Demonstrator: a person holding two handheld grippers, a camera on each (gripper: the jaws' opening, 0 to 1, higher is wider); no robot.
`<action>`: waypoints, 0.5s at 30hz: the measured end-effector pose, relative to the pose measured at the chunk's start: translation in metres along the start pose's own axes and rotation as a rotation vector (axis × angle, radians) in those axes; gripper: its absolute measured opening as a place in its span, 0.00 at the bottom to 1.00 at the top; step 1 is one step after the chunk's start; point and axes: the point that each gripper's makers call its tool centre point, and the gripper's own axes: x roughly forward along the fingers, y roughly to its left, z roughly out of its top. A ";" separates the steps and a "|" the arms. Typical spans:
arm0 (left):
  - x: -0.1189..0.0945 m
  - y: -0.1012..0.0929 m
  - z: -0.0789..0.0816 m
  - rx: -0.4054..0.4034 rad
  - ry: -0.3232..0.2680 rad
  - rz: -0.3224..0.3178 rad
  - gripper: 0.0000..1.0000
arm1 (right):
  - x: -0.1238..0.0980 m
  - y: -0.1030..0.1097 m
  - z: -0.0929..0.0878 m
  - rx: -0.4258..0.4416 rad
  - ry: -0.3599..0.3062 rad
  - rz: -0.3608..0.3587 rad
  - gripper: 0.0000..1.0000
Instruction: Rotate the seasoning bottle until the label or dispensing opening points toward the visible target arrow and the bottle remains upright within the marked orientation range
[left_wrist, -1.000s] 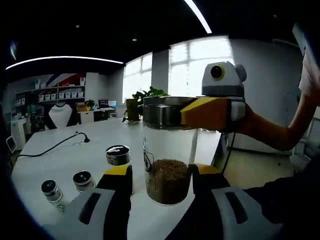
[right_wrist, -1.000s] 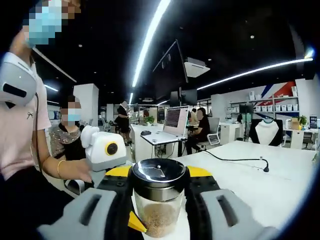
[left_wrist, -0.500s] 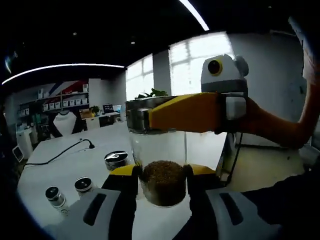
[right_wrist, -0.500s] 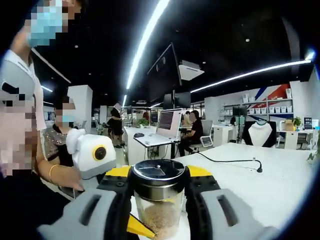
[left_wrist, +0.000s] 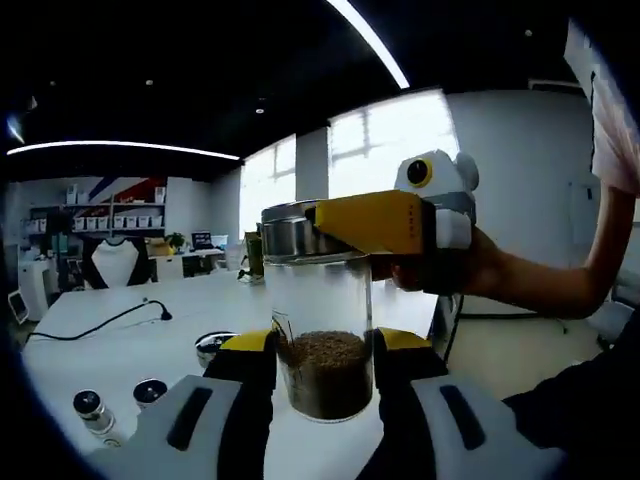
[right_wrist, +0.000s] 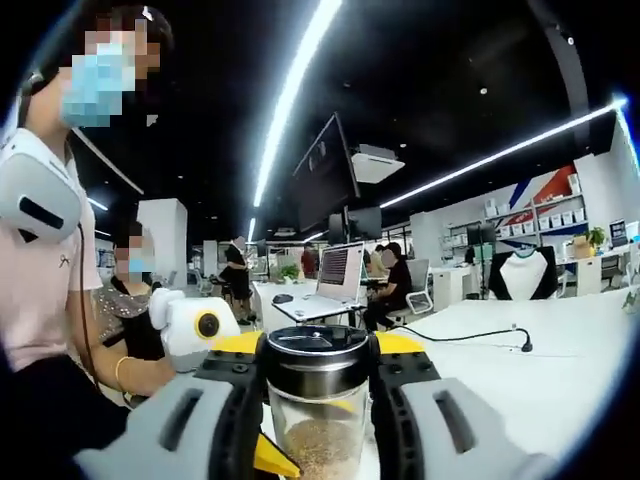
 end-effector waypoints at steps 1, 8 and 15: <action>0.002 -0.001 0.000 -0.004 0.003 -0.039 0.42 | 0.001 0.001 0.000 0.002 0.000 0.007 0.38; 0.007 0.002 -0.001 0.030 0.022 -0.062 0.42 | 0.003 0.003 -0.003 -0.038 0.028 0.007 0.38; 0.008 0.022 -0.003 0.047 0.051 0.137 0.41 | 0.004 -0.012 -0.006 -0.086 0.063 -0.139 0.37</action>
